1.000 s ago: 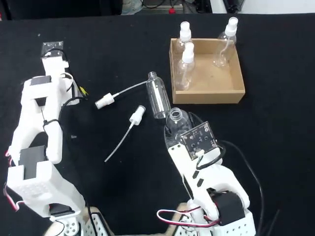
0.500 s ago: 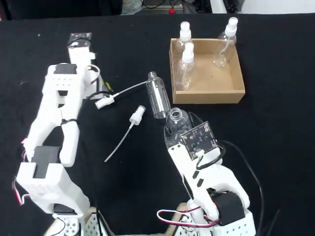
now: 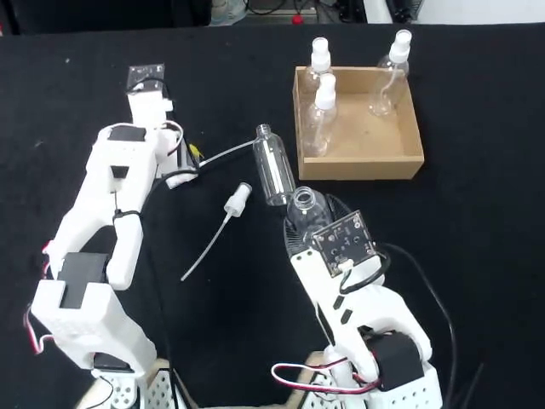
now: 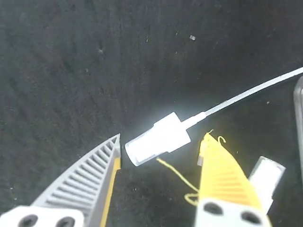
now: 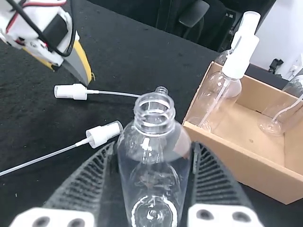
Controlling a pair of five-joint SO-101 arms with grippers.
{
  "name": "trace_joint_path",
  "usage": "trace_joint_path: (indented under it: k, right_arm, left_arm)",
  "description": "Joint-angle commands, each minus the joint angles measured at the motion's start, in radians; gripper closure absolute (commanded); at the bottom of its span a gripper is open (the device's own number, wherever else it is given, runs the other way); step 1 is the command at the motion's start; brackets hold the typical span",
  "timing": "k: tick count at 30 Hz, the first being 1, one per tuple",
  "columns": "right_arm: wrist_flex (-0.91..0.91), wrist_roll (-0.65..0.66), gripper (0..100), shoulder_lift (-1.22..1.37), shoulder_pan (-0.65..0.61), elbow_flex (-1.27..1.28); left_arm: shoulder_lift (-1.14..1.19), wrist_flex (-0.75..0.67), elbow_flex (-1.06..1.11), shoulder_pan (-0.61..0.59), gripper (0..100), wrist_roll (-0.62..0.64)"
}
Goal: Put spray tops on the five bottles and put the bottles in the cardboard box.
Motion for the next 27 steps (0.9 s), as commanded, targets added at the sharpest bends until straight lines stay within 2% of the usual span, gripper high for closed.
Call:
trace_joint_path:
  k: [1,12,16,19,24,27]
  right_arm:
    - [-0.02,0.006,87.1,-0.096,-0.012,-0.005]
    - [-0.02,0.006,87.1,-0.096,-0.012,-0.005]
    - [-0.02,0.006,87.1,-0.096,-0.012,-0.005]
    - [-0.02,0.006,87.1,-0.096,-0.012,-0.005]
    - [-0.02,0.006,87.1,-0.096,-0.012,-0.004]
    - [-0.02,0.006,87.1,-0.096,-0.012,-0.005]
  left_arm:
    - [-0.011,-0.028,0.019,-0.012,74,0.005]
    - [-0.015,-0.031,0.042,-0.16,74,0.0]
    - [-0.011,-0.029,0.015,-0.18,74,0.0]
    - [-0.021,-0.009,-0.005,-0.143,74,0.008]
    - [-0.011,0.152,-0.111,0.001,74,0.009]
    - [-0.009,0.121,-0.128,0.039,74,0.011]
